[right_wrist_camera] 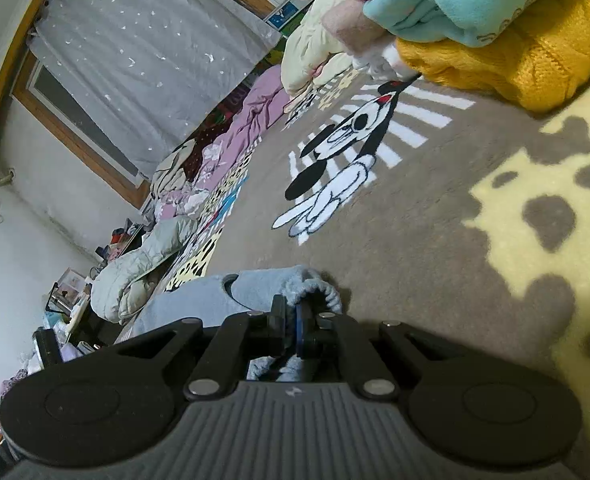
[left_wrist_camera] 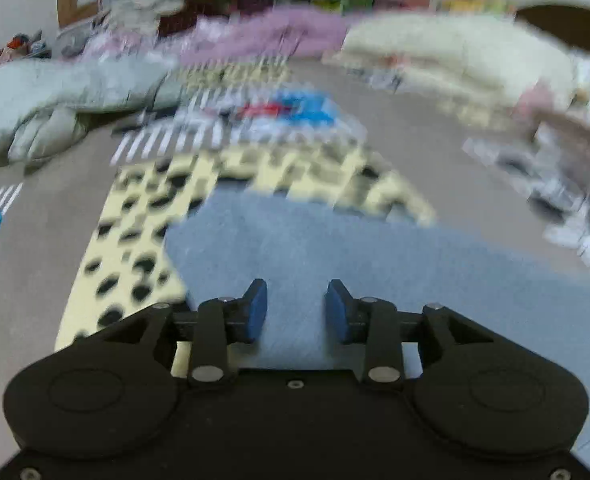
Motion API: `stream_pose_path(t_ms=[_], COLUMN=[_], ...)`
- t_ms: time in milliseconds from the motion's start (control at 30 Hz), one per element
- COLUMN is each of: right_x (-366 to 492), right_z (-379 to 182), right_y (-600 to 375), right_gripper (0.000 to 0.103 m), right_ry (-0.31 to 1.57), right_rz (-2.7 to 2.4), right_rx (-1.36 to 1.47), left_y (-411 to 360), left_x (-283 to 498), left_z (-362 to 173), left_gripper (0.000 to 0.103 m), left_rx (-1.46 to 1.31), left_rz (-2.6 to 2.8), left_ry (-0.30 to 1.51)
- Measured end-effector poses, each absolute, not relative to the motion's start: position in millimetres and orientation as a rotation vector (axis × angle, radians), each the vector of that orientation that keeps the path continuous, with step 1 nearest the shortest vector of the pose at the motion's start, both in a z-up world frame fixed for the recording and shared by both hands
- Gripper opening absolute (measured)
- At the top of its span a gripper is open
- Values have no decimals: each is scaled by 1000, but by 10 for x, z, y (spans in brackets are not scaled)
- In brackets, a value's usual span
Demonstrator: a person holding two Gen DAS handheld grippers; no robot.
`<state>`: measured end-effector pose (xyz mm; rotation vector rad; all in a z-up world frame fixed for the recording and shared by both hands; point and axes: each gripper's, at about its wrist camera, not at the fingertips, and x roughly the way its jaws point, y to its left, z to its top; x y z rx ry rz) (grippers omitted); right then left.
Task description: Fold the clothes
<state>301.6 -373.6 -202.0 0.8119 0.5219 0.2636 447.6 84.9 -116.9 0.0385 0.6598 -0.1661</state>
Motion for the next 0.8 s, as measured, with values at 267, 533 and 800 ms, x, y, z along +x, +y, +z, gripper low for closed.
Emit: stream_pose_path(t_ms=[267,533,800], right_x=[3047,2870,2387], right_z=[-2024,-1853,-1349], right_y=[-3719,-3662,-3181], right_gripper=[6,18,18], right_ry=[529,464,314], right_rz=[267,295,326], right_rx=[790,714,301], left_y=[747,1265,1814], left_x=[4588,3385,2271], left_z=[-1220,-906,-1045], left_gripper=[41,41,42], left_rx=[20,-155,-167], left_rz=[-133,-11,67], left_ry=[707,614,576])
